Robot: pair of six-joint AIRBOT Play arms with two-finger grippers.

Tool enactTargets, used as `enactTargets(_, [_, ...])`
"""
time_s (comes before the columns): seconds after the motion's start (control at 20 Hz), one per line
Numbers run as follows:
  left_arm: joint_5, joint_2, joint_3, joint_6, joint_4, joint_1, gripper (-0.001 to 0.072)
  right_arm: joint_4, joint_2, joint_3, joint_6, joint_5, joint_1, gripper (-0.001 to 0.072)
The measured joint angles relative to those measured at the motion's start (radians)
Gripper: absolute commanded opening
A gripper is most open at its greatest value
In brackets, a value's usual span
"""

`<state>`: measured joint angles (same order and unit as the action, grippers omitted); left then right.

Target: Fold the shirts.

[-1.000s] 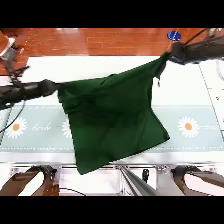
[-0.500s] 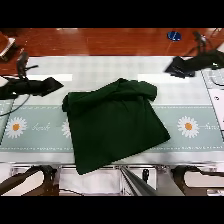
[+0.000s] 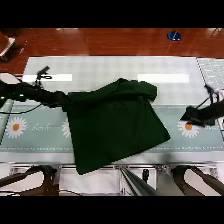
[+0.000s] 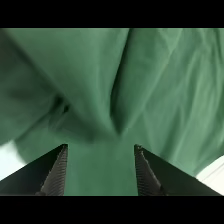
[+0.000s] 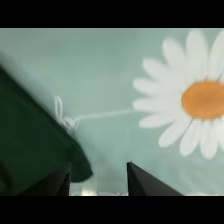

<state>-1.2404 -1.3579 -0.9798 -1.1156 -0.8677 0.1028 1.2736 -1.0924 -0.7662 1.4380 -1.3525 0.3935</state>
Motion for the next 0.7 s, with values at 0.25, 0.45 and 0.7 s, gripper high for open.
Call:
enactTargets(0.25, [0.105,-0.074,0.004,0.014,-0.011,-0.109,0.0020,-0.051,0.038,0.161,-0.027,0.017,0.012,0.0405])
enactTargets(0.45, [0.141,-0.093,0.004,0.019,-0.014,-0.130,0.0019,-0.089,0.045,0.195,-0.040,0.031,0.013,0.0405])
enactTargets(0.7, [0.151,-0.098,0.004,0.021,-0.015,-0.134,0.0019,-0.144,0.029,0.205,-0.060,0.060,0.014,0.0405])
